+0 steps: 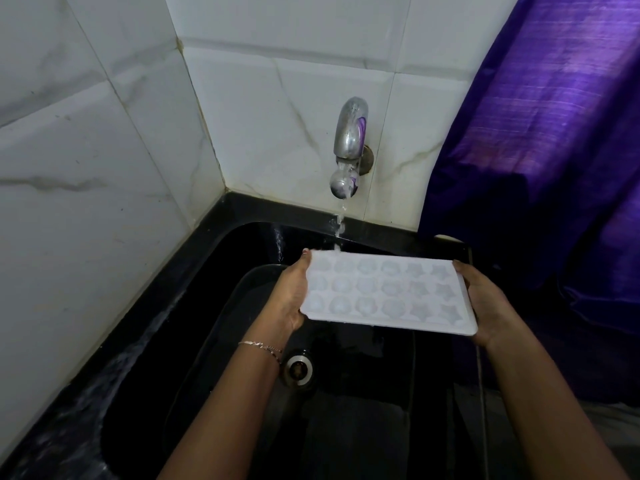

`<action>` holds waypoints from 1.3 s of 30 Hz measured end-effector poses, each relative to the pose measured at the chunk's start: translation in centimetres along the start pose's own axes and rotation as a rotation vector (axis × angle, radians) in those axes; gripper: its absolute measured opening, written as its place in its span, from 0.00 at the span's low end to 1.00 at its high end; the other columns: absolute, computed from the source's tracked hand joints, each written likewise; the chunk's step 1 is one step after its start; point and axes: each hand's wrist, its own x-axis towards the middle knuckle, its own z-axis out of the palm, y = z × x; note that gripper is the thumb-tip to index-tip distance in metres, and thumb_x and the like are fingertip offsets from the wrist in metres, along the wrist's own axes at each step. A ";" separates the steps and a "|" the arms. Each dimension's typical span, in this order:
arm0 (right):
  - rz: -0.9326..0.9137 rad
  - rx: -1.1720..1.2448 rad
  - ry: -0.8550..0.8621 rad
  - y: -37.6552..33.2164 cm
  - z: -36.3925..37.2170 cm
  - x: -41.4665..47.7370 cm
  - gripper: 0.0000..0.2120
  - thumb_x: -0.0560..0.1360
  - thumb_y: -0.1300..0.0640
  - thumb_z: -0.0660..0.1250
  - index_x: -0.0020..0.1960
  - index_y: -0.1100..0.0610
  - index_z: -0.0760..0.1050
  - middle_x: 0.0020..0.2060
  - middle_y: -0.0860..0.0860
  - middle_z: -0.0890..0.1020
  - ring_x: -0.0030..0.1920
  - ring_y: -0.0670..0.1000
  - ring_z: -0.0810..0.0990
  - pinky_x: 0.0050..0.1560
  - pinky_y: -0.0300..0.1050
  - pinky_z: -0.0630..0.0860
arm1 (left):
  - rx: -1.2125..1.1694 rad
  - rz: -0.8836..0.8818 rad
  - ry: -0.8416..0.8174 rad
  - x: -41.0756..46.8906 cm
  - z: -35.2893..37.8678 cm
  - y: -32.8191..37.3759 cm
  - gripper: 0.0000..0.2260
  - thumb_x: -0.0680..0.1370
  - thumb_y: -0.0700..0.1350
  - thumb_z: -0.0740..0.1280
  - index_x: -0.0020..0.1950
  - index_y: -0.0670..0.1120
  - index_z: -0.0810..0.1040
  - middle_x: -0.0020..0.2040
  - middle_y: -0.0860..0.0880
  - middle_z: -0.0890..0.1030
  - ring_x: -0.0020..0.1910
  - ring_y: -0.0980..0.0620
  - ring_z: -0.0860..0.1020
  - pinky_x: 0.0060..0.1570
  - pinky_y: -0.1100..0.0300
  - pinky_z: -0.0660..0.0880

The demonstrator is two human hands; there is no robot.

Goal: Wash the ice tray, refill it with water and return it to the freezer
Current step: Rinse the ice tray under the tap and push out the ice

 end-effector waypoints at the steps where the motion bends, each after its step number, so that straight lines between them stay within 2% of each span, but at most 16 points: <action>1: 0.014 -0.008 -0.013 0.4 0.3 -0.2 0.17 0.78 0.46 0.63 0.55 0.58 0.80 0.46 0.59 0.85 0.45 0.60 0.84 0.41 0.52 0.80 | 0.000 -0.002 0.015 -0.3 -0.7 -0.3 0.20 0.82 0.57 0.57 0.52 0.43 0.81 0.42 0.45 0.86 0.41 0.45 0.84 0.38 0.52 0.80; 7: 0.085 -0.058 -0.095 3.6 3.0 -1.4 0.18 0.78 0.47 0.63 0.54 0.60 0.81 0.48 0.61 0.85 0.49 0.63 0.84 0.52 0.58 0.79 | 0.014 -0.027 0.124 -2.5 -5.0 -2.6 0.21 0.82 0.57 0.56 0.50 0.43 0.81 0.40 0.44 0.86 0.38 0.46 0.85 0.38 0.52 0.79; 10: 0.083 -0.094 -0.159 5.0 4.4 -2.1 0.18 0.79 0.48 0.61 0.53 0.61 0.81 0.47 0.60 0.85 0.48 0.62 0.84 0.50 0.56 0.80 | 0.005 -0.022 0.185 -3.5 -7.4 -3.5 0.21 0.82 0.57 0.56 0.51 0.43 0.80 0.39 0.45 0.86 0.37 0.46 0.85 0.39 0.52 0.79; 13: 0.055 -0.150 -0.210 6.2 5.7 -2.8 0.16 0.81 0.51 0.59 0.50 0.58 0.82 0.45 0.57 0.86 0.45 0.57 0.85 0.46 0.53 0.79 | -0.016 0.002 0.266 -4.7 -9.5 -4.1 0.21 0.82 0.57 0.55 0.50 0.43 0.80 0.38 0.45 0.85 0.35 0.46 0.84 0.33 0.55 0.78; 15: 0.055 -0.188 -0.209 7.0 6.3 -3.0 0.14 0.81 0.52 0.59 0.52 0.58 0.81 0.45 0.55 0.86 0.44 0.55 0.85 0.42 0.50 0.79 | -0.033 0.019 0.317 -5.3 -10.8 -4.6 0.21 0.82 0.57 0.55 0.50 0.43 0.79 0.40 0.44 0.84 0.37 0.46 0.83 0.31 0.56 0.78; 17: 0.063 -0.234 -0.207 7.7 6.9 -3.0 0.13 0.80 0.52 0.60 0.54 0.59 0.79 0.45 0.55 0.85 0.44 0.53 0.84 0.39 0.46 0.77 | -0.049 0.046 0.350 -5.9 -12.0 -5.0 0.21 0.82 0.56 0.55 0.49 0.43 0.79 0.38 0.46 0.85 0.35 0.47 0.83 0.30 0.58 0.77; 19: 0.064 -0.261 -0.219 8.1 7.4 -3.2 0.12 0.80 0.52 0.62 0.55 0.59 0.78 0.46 0.55 0.85 0.45 0.52 0.83 0.40 0.44 0.76 | -0.078 0.058 0.372 -6.3 -13.0 -5.4 0.21 0.83 0.57 0.54 0.48 0.44 0.79 0.36 0.47 0.85 0.33 0.49 0.84 0.29 0.59 0.77; 22: 0.058 -0.284 -0.243 8.9 8.1 -3.2 0.09 0.78 0.54 0.65 0.54 0.58 0.77 0.43 0.53 0.83 0.40 0.49 0.80 0.42 0.44 0.76 | -0.148 0.068 0.418 -6.7 -13.8 -5.5 0.20 0.83 0.57 0.54 0.50 0.45 0.79 0.42 0.46 0.84 0.34 0.48 0.83 0.29 0.58 0.77; 26: 0.034 -0.265 -0.235 9.5 8.8 -2.8 0.05 0.76 0.60 0.68 0.51 0.58 0.78 0.40 0.53 0.81 0.38 0.48 0.79 0.38 0.42 0.77 | -0.212 0.075 0.442 -6.6 -13.6 -5.1 0.20 0.83 0.57 0.52 0.56 0.44 0.76 0.44 0.47 0.82 0.39 0.48 0.82 0.33 0.56 0.76; 32: -0.022 -0.207 -0.220 9.2 9.5 -1.9 0.08 0.74 0.65 0.70 0.52 0.58 0.76 0.41 0.54 0.82 0.37 0.48 0.79 0.36 0.41 0.77 | -0.267 0.090 0.488 -5.5 -12.7 -4.3 0.21 0.83 0.57 0.52 0.60 0.44 0.75 0.45 0.47 0.81 0.42 0.46 0.80 0.36 0.54 0.75; 39: -0.084 -0.170 -0.174 8.1 9.4 -0.6 0.09 0.74 0.64 0.70 0.55 0.60 0.76 0.44 0.57 0.82 0.40 0.49 0.80 0.40 0.42 0.78 | -0.306 0.067 0.477 -3.3 -11.3 -3.5 0.23 0.82 0.59 0.53 0.62 0.44 0.76 0.50 0.45 0.82 0.46 0.44 0.81 0.36 0.54 0.77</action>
